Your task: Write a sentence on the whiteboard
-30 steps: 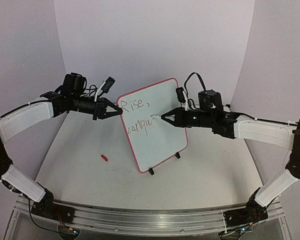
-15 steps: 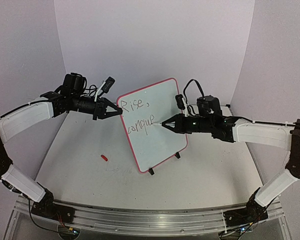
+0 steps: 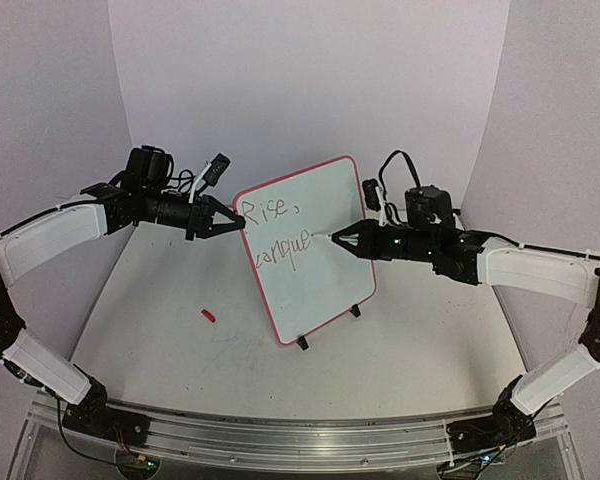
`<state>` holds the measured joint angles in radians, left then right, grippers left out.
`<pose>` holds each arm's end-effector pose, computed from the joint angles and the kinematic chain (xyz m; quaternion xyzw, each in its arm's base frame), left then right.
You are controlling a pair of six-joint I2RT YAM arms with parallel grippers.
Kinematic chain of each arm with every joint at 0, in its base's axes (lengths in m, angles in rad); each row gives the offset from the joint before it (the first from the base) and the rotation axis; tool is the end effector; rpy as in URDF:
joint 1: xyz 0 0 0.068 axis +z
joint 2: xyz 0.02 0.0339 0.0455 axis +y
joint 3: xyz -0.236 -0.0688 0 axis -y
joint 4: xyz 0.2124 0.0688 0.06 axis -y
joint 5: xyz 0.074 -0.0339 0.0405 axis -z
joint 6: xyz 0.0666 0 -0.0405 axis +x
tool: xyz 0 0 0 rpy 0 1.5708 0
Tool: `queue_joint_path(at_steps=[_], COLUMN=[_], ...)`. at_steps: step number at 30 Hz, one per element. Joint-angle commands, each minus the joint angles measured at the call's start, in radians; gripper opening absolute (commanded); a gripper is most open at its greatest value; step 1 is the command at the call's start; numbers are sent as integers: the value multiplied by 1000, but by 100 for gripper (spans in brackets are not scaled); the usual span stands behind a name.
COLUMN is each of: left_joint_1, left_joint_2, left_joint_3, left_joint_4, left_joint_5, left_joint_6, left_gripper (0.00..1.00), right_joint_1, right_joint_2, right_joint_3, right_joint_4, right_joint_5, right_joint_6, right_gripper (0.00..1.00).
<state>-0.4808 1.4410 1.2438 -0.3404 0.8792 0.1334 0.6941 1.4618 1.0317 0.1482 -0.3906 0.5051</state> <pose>0.2507 -0.1886 0.3051 0.4382 0.6865 -0.4417 0.3763 0.2471 0.2387 0.2764 -0.1901 0.7697 0.4606 0.3990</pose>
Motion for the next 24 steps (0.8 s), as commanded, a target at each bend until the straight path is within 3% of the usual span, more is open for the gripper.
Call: queue_joint_path(at_steps=[1, 24], left_joint_1=[-41, -41], left_joint_2=[33, 36], left_joint_3=[-18, -18], left_joint_4=[-157, -157], left_joint_5=[-5, -5], left_joint_6=[60, 60], left_gripper=[0, 0], right_joint_1=[-5, -4], right_joint_2=[-52, 46], right_joint_3=[6, 91], right_joint_4=[21, 22], right_joint_5=[-18, 8], right_joint_6=[-16, -13], right_gripper=[0, 0])
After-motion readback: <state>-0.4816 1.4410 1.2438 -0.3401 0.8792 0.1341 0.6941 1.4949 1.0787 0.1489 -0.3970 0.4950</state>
